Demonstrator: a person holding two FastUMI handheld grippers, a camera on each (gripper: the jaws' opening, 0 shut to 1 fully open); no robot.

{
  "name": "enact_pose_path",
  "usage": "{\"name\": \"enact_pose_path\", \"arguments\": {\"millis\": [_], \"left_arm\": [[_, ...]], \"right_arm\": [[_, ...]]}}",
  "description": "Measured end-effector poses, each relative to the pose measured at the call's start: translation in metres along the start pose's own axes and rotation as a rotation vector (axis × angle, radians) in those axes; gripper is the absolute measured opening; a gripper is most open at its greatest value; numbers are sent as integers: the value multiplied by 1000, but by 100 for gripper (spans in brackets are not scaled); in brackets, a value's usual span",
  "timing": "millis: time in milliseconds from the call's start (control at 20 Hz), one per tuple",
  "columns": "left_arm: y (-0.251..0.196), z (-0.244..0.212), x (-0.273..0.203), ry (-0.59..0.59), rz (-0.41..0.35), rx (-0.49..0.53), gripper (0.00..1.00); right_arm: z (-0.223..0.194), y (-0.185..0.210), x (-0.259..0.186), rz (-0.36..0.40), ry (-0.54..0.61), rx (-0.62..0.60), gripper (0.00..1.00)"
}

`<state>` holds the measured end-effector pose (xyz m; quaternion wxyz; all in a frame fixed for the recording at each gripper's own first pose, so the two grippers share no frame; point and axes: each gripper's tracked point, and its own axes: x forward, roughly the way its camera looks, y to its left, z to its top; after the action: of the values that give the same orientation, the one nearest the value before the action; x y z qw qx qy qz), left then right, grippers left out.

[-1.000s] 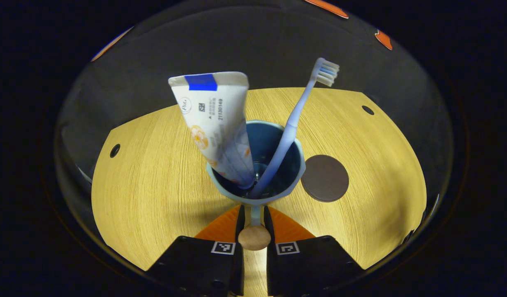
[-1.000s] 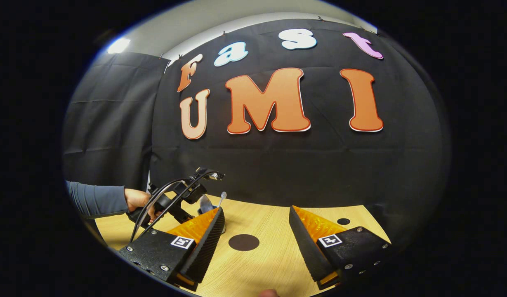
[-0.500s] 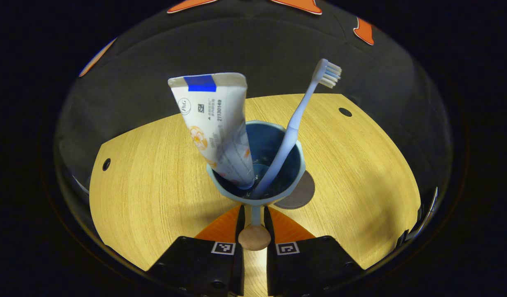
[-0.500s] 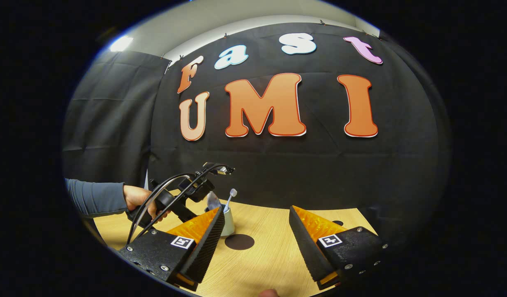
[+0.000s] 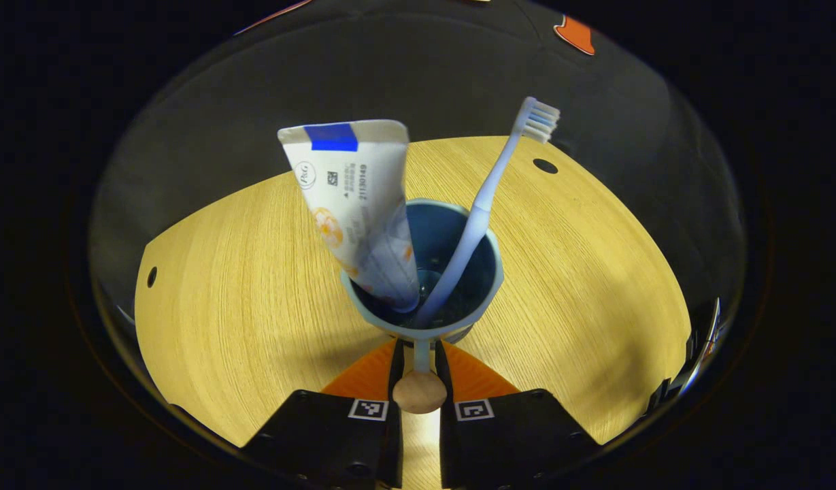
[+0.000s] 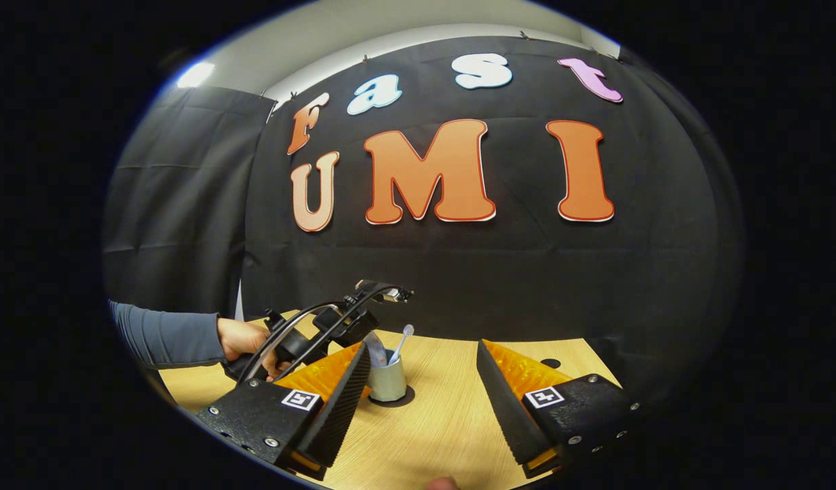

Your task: Put the toothbrush and toothpaste on the desktop into the cup, then pick up the cup and place it on the coaster on the desktop.

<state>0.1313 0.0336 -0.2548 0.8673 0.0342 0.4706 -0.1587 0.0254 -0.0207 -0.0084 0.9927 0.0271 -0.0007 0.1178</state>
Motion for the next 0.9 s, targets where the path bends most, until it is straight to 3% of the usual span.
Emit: {"name": "enact_pose_path", "arguments": {"millis": [200, 400, 500, 650, 900], "left_arm": [[-1, 0, -2, 6, -2, -10, 21], [-1, 4, -2, -26, -37, 15, 31], [-3, 6, -6, -55, -62, 19, 54], [3, 1, -23, -116, -43, 55, 100], [20, 9, -84, -288, 2, 59, 100]], "right_arm": [[-8, -2, 1, -4, 18, 12, 94], [-11, -1, 3, -7, 27, 20, 94], [-12, 1, 5, -7, 29, 20, 94], [-13, 8, 7, -9, 29, 16, 94], [-2, 20, 11, -39, 5, 0, 94]]}}
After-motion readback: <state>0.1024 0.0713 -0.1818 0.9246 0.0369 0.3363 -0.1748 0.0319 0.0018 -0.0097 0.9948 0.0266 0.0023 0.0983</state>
